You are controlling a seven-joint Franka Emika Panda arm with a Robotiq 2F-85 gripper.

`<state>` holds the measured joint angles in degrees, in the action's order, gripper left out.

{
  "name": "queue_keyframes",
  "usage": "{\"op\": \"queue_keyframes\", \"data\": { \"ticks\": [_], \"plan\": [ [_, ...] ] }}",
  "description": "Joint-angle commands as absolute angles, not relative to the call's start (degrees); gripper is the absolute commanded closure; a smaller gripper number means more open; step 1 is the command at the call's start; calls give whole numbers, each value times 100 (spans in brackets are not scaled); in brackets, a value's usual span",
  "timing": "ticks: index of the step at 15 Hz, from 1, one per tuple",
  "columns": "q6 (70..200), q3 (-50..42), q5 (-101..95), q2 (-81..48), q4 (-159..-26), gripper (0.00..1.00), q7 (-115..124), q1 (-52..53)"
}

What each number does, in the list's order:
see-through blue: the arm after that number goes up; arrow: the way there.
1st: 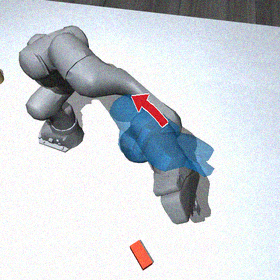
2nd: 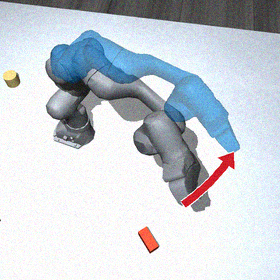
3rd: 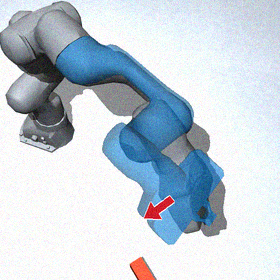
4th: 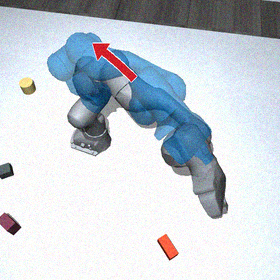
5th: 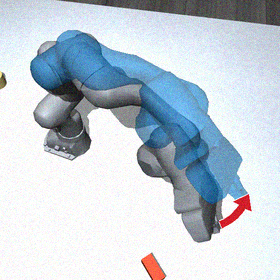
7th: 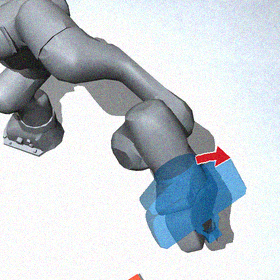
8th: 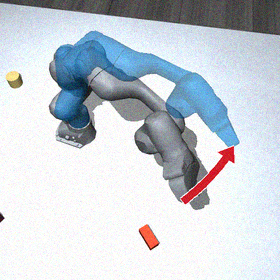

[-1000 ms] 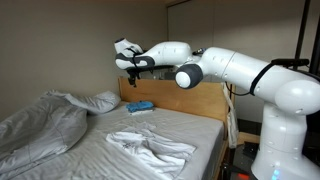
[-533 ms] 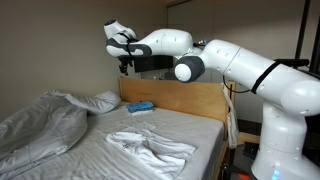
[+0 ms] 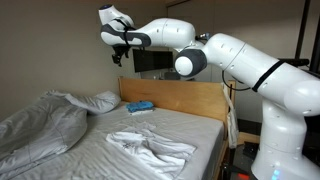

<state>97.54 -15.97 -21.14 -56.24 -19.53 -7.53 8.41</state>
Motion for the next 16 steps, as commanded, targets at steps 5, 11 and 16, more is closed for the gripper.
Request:
{"op": "queue_keyframes", "data": {
  "ticks": [5, 11, 16],
  "plan": [
    [9905, -1916, -2630, -5253, -1951, 0, 11, 1300],
    [9339, -1911, -2750, -5092, -1950, 0, -56, 1524],
    [8523, -1931, -2814, -5226, -2255, 0, -73, 1583]
  ]
}}
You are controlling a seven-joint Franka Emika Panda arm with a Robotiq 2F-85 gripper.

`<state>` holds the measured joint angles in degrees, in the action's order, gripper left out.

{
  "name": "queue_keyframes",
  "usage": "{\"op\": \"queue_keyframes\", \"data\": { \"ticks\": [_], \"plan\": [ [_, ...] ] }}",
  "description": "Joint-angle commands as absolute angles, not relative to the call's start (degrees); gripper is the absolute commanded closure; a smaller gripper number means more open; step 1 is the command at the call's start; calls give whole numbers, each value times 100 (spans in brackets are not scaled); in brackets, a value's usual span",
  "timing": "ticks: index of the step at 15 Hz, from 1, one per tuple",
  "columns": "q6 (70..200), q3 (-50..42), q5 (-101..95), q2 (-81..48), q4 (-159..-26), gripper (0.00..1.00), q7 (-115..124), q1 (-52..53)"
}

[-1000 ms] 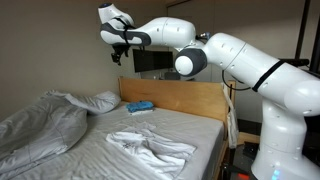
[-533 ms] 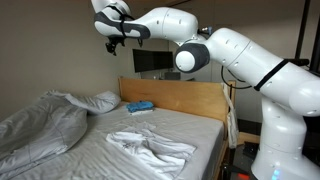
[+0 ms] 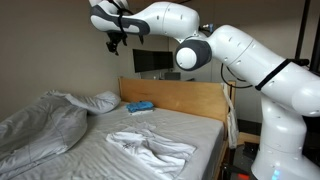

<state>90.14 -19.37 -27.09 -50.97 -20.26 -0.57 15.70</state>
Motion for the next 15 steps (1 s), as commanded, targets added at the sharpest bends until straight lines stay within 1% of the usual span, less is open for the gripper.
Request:
{"op": "queue_keyframes", "data": {
  "ticks": [1, 2, 4, 5, 7, 11, 12, 15],
  "plan": [
    [8340, -1878, -2764, -5287, -2338, 0, -62, 1538],
    [8271, -1956, -2703, -5251, -2649, 0, -95, 1571],
    [8155, -1854, -2618, -5494, -2711, 0, -337, 1485],
    [7921, -1672, -2648, -5933, -2097, 0, -507, 1312],
    [7946, -1561, -2609, -6153, -2043, 0, -650, 1224],
    [8357, -1278, -2335, -6597, -1815, 0, -833, 965],
    [8604, -1226, -2255, -6399, -2284, 0, -757, 981],
    [8701, -1043, -1954, -6664, -2099, 0, -843, 776]
  ]
}}
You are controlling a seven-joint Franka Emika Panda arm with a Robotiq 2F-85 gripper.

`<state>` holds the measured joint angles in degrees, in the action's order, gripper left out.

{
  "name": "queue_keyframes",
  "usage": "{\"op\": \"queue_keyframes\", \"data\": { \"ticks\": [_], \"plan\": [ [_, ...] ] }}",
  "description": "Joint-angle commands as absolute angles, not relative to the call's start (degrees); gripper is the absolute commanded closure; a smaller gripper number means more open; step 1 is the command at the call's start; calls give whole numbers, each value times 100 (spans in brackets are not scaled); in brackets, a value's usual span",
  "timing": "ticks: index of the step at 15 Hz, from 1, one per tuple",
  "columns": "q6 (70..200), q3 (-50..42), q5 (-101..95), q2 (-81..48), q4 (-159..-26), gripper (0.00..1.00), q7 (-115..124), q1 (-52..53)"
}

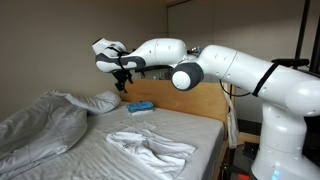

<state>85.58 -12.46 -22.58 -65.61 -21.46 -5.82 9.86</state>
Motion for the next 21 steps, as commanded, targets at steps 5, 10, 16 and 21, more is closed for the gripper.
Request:
{"op": "queue_keyframes", "data": {
  "ticks": [5, 10, 16, 21],
  "plan": [
    [8688, -761, -1511, -6862, -2153, 0, -1138, 470],
    [8508, -551, -1181, -7084, -2182, 0, -1332, 171],
    [8190, -239, -846, -7391, -2421, 0, -1601, -216],
    [8827, -202, -733, -7713, -2327, 0, -1074, -634]
  ]
}}
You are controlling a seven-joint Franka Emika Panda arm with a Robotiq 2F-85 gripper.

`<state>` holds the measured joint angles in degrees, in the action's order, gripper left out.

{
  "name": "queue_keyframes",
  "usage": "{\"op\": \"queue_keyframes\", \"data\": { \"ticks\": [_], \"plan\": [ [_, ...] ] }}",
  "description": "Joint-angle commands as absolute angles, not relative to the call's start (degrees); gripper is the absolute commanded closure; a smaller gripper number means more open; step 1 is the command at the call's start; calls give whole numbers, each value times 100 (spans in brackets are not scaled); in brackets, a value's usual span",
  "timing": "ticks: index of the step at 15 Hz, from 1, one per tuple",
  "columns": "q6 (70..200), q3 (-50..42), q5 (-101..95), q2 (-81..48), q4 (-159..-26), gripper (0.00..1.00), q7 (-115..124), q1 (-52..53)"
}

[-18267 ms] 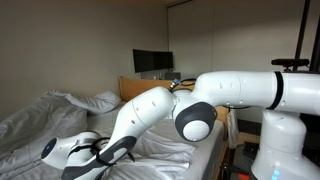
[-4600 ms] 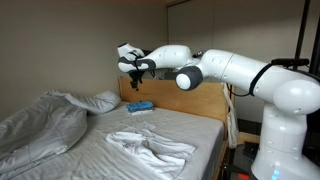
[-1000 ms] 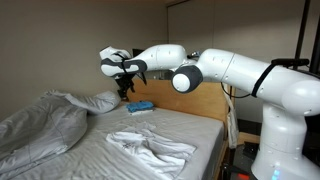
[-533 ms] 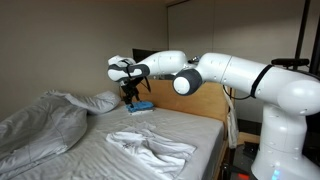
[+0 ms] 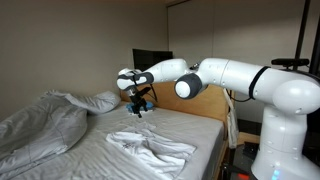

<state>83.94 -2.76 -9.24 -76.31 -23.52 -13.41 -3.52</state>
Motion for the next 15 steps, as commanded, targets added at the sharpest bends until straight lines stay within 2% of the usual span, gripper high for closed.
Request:
{"op": "queue_keyframes", "data": {
  "ticks": [1, 8, 15],
  "plan": [
    [9093, -219, -726, -7764, -2312, 0, -893, -744],
    [10253, -70, -679, -7976, -2560, 0, -1060, -1376],
    [11377, 830, 136, -8333, -2534, 0, -1703, -1947]
  ]
}}
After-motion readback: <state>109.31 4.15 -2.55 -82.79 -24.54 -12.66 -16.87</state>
